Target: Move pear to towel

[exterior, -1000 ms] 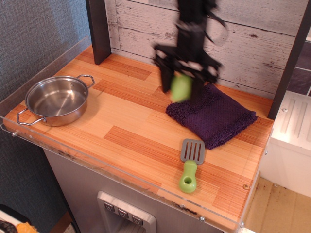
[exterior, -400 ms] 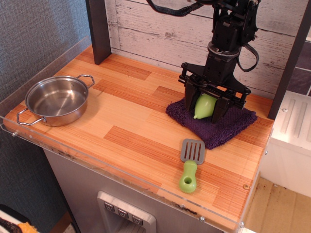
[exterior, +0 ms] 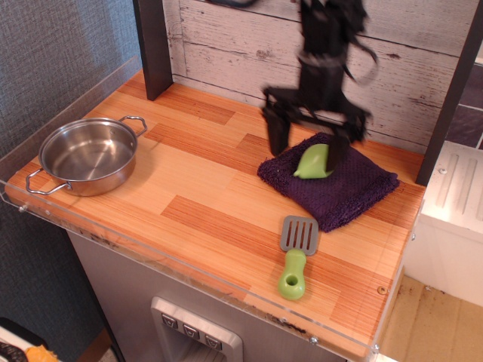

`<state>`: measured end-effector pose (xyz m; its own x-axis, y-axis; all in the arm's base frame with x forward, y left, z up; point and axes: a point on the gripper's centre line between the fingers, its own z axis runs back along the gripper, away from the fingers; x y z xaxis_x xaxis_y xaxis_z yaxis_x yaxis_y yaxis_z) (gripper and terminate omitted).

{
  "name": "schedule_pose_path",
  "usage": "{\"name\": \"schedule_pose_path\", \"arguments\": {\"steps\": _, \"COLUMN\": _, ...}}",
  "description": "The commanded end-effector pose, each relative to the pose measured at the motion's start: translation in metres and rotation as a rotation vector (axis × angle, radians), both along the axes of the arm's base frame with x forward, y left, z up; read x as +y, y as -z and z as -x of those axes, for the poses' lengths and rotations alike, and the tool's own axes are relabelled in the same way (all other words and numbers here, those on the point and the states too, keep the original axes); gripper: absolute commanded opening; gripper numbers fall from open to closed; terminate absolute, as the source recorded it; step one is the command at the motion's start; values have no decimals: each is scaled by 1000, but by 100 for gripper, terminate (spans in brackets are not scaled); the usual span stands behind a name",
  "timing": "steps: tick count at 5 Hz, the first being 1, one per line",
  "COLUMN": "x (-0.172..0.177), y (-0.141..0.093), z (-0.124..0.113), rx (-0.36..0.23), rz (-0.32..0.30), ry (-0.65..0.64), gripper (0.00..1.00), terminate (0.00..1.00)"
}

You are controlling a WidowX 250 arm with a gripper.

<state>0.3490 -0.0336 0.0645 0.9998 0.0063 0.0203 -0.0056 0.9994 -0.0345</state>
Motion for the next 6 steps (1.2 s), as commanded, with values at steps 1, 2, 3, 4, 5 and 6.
{"name": "schedule_pose_path", "arguments": {"steps": 1, "x": 89, "y": -63, "z": 47, "rx": -25, "rz": 8, "ry": -100, "gripper": 100, "terminate": 0}}
{"name": "schedule_pose_path", "arguments": {"steps": 2, "x": 103, "y": -60, "z": 58, "rx": 5, "rz": -16, "ry": -50, "gripper": 100, "terminate": 0}}
{"name": "schedule_pose_path", "arguments": {"steps": 3, "x": 108, "y": -49, "z": 66, "rx": 10, "rz": -52, "ry": 21, "gripper": 100, "terminate": 0}}
{"name": "schedule_pose_path", "arguments": {"steps": 4, "x": 110, "y": -42, "z": 65, "rx": -20, "rz": -74, "ry": 43, "gripper": 100, "terminate": 0}}
{"name": "schedule_pose_path", "arguments": {"steps": 5, "x": 113, "y": -38, "z": 65, "rx": -50, "rz": -87, "ry": 16, "gripper": 100, "terminate": 0}}
{"name": "schedule_pose_path", "arguments": {"steps": 6, "x": 113, "y": -38, "z": 65, "rx": -50, "rz": -87, "ry": 16, "gripper": 100, "terminate": 0}}
